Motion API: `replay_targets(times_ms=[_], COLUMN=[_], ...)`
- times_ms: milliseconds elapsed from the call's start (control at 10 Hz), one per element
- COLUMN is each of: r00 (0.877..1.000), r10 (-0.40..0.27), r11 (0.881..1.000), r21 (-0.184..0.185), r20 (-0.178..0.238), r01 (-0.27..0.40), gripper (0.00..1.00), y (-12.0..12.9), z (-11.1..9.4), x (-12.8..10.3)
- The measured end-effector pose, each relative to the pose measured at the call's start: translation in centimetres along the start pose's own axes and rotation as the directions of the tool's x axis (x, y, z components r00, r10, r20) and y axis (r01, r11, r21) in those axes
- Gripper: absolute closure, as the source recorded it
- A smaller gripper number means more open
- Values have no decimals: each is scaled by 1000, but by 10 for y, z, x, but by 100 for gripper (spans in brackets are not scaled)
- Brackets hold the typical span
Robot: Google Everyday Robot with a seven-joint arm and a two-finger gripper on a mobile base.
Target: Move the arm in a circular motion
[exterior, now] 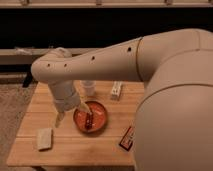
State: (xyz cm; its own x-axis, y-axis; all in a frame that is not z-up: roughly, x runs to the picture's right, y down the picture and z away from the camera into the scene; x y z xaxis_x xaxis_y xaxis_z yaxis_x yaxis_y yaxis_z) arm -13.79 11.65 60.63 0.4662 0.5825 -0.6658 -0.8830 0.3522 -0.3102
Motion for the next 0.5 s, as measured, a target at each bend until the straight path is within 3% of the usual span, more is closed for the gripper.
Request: replay_targets(times_ms=[500], r00=[997], r10=[74], r11=[996], r21=[-52], r20=[-9], r01=[-74], gripper=[20], y=[-21], z=[2], x=[21])
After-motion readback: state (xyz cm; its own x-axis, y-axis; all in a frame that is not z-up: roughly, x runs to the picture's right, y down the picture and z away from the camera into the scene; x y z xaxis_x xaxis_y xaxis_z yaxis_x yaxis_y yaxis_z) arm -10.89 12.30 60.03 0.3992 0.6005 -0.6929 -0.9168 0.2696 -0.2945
